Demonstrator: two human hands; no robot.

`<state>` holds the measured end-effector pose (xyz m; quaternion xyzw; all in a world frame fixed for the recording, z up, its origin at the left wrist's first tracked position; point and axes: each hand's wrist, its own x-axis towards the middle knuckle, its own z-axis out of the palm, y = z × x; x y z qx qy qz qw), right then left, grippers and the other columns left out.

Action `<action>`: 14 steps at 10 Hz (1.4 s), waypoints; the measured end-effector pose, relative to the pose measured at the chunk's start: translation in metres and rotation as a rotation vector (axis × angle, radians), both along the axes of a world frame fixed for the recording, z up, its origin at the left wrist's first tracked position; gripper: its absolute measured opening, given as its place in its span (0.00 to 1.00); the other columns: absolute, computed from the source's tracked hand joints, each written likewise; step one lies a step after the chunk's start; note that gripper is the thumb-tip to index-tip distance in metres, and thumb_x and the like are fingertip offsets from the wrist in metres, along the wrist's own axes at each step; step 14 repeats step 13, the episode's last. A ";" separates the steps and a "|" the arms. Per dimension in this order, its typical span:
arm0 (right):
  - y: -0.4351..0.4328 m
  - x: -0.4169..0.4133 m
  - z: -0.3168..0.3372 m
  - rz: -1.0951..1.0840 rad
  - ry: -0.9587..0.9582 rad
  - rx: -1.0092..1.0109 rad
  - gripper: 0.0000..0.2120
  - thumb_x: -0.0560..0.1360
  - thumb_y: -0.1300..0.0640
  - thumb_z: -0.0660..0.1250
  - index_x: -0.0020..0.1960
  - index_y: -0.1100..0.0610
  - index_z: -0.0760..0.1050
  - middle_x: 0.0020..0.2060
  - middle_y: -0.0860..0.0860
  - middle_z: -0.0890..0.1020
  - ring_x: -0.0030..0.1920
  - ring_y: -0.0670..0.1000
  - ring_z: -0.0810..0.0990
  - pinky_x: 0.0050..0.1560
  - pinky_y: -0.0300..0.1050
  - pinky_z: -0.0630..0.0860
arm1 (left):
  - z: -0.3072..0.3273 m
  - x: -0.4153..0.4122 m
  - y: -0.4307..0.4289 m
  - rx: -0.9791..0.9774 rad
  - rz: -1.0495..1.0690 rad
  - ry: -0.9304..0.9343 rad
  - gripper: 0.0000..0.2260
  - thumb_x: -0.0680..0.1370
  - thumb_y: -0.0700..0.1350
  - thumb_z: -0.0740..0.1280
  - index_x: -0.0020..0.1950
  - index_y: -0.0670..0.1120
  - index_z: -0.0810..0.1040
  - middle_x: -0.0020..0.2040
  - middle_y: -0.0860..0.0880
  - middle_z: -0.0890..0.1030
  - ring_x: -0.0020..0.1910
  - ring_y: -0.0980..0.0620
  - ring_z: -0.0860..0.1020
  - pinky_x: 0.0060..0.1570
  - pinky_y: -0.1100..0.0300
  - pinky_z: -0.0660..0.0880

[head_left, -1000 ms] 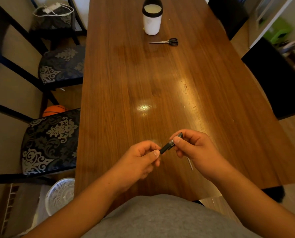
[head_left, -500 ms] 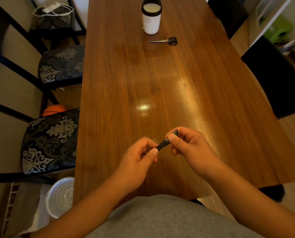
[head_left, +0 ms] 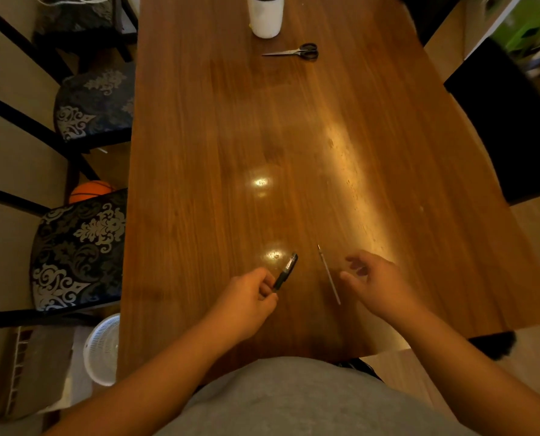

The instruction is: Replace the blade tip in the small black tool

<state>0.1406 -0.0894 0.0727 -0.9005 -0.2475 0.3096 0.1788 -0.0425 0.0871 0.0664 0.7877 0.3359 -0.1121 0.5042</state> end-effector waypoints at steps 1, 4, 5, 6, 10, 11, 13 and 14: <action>-0.028 0.016 -0.026 0.151 -0.142 -0.170 0.26 0.76 0.46 0.66 0.71 0.50 0.67 0.68 0.52 0.73 0.65 0.54 0.72 0.63 0.49 0.72 | -0.018 0.008 -0.005 0.027 0.035 0.058 0.08 0.75 0.44 0.69 0.41 0.57 0.73 0.37 0.51 0.82 0.36 0.52 0.82 0.39 0.46 0.82; -0.060 0.016 -0.079 0.305 -0.197 -0.271 0.40 0.73 0.34 0.59 0.78 0.45 0.46 0.79 0.52 0.45 0.79 0.55 0.44 0.76 0.52 0.51 | -0.054 0.031 -0.011 0.234 -0.012 0.174 0.06 0.75 0.51 0.67 0.40 0.54 0.73 0.33 0.51 0.80 0.32 0.53 0.79 0.33 0.54 0.77; -0.064 0.017 -0.086 0.312 -0.227 -0.265 0.40 0.73 0.32 0.57 0.78 0.45 0.47 0.79 0.52 0.46 0.79 0.55 0.45 0.75 0.53 0.54 | -0.062 0.037 -0.012 0.282 -0.026 0.215 0.06 0.75 0.52 0.66 0.39 0.55 0.72 0.33 0.52 0.79 0.32 0.53 0.78 0.32 0.55 0.75; -0.065 0.018 -0.089 0.323 -0.261 -0.269 0.40 0.71 0.32 0.57 0.78 0.45 0.50 0.79 0.53 0.50 0.78 0.56 0.49 0.74 0.54 0.58 | -0.067 0.043 -0.013 0.363 -0.076 0.257 0.07 0.76 0.53 0.65 0.41 0.53 0.72 0.34 0.52 0.79 0.33 0.51 0.77 0.31 0.57 0.72; -0.066 0.019 -0.089 0.340 -0.285 -0.262 0.39 0.71 0.32 0.58 0.77 0.47 0.54 0.79 0.56 0.54 0.78 0.58 0.53 0.72 0.57 0.61 | -0.072 0.052 -0.022 0.493 -0.186 0.244 0.08 0.78 0.53 0.62 0.49 0.49 0.74 0.35 0.53 0.76 0.32 0.53 0.74 0.26 0.59 0.65; -0.065 0.019 -0.088 0.341 -0.284 -0.253 0.39 0.71 0.33 0.59 0.77 0.47 0.54 0.78 0.56 0.54 0.77 0.58 0.54 0.71 0.58 0.61 | -0.069 0.050 -0.024 0.481 -0.169 0.242 0.09 0.78 0.54 0.62 0.48 0.49 0.74 0.36 0.52 0.78 0.32 0.52 0.75 0.28 0.59 0.68; -0.064 0.024 -0.086 0.355 -0.250 -0.272 0.39 0.71 0.32 0.59 0.77 0.45 0.53 0.78 0.54 0.53 0.77 0.57 0.53 0.72 0.56 0.62 | -0.069 0.032 -0.028 0.471 -0.133 0.249 0.12 0.78 0.58 0.62 0.47 0.50 0.73 0.35 0.53 0.77 0.33 0.53 0.76 0.29 0.57 0.71; -0.064 0.024 -0.086 0.355 -0.250 -0.272 0.39 0.71 0.32 0.59 0.77 0.45 0.53 0.78 0.54 0.53 0.77 0.57 0.53 0.72 0.56 0.62 | -0.069 0.032 -0.028 0.471 -0.133 0.249 0.12 0.78 0.58 0.62 0.47 0.50 0.73 0.35 0.53 0.77 0.33 0.53 0.76 0.29 0.57 0.71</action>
